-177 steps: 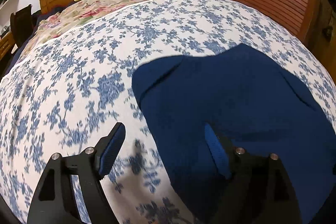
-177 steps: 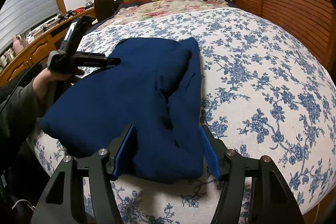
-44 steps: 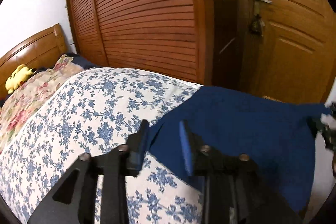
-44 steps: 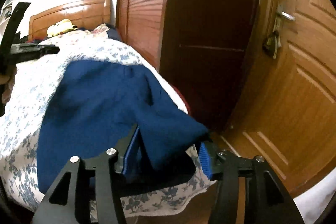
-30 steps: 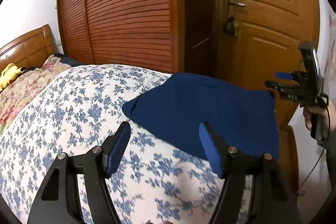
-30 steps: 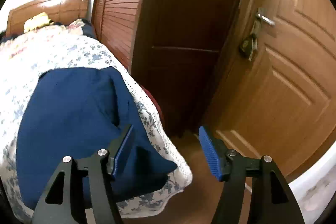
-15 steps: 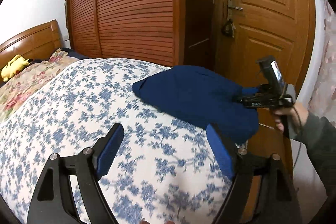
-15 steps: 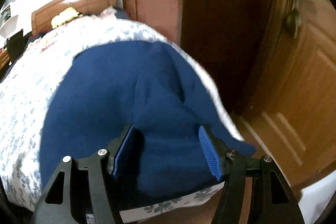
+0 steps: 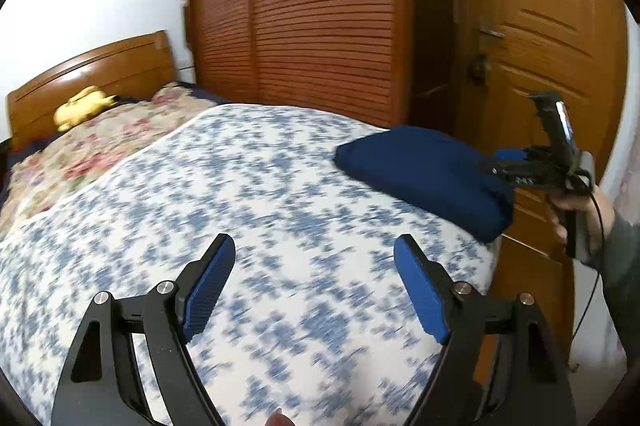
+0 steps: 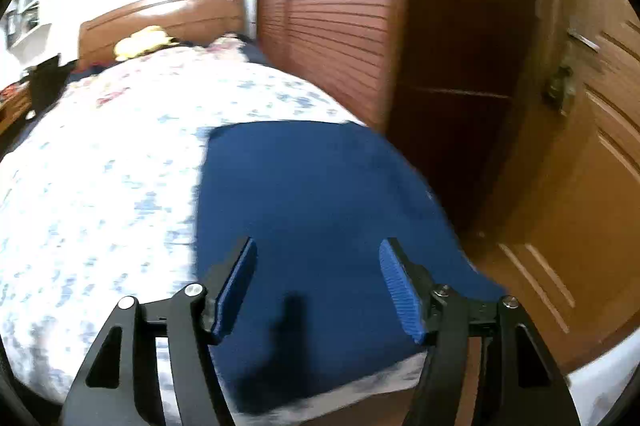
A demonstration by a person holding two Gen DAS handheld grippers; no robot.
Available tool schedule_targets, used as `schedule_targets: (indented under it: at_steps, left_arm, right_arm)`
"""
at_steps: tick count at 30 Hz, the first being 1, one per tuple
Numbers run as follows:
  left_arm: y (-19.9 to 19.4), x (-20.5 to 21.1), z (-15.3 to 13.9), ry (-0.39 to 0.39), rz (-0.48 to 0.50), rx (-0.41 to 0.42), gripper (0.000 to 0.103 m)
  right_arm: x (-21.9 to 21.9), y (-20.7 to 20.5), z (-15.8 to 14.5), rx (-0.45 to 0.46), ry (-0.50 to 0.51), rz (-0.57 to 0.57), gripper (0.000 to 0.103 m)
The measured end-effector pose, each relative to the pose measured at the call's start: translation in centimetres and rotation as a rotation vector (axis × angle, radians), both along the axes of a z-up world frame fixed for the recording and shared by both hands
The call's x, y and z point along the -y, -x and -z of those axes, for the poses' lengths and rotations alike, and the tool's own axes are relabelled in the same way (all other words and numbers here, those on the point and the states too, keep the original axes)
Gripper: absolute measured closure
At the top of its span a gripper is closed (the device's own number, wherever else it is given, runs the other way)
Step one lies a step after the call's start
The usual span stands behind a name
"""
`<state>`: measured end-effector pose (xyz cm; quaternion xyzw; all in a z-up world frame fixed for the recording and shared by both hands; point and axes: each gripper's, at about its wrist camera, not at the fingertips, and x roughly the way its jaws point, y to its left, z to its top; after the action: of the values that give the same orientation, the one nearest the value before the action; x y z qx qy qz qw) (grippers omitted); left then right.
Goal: Fold large clothes
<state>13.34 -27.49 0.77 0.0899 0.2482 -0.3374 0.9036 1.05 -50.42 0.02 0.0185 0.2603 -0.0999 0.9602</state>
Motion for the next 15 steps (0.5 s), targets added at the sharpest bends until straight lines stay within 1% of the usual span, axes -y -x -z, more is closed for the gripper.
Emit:
schedule_targets:
  at_steps: [2,4,7,9,14,15]
  left_arm:
    - [0.3,-1.9,-0.1,0.010,-0.038,-0.006,0.021]
    - [0.7,-3.5,-0.1,0.000,-0.079,-0.005,0.021]
    - [1.0,-5.9,0.2,-0.010,-0.147,-0.004,0.021]
    - [1.2,-7.3,0.6,-0.012,-0.184,-0.018,0.021]
    - [2.0,-11.1,1.6,-0.020,-0.278,-0.047,0.021]
    - [2.1,-11.8,1.8,-0.020,-0.295,-0.052,0.021]
  right_arm:
    - [-2.5,0.3,0.0,0.020,-0.015,-0.057,0.029]
    - [-5.7,0.5,-0.2,0.037,-0.027,-0.115,0.025]
    - [-8.8,1.1,-0.1,0.058,-0.038,-0.176,0.021]
    - [-11.2,1.2,-0.3,0.065,-0.043,-0.215,0.019]
    - [-16.2,1.5,-0.5,0.084,-0.054,-0.321,0.018]
    - [-16.6,1.3,-0.4,0.088,-0.057,-0.335,0.018]
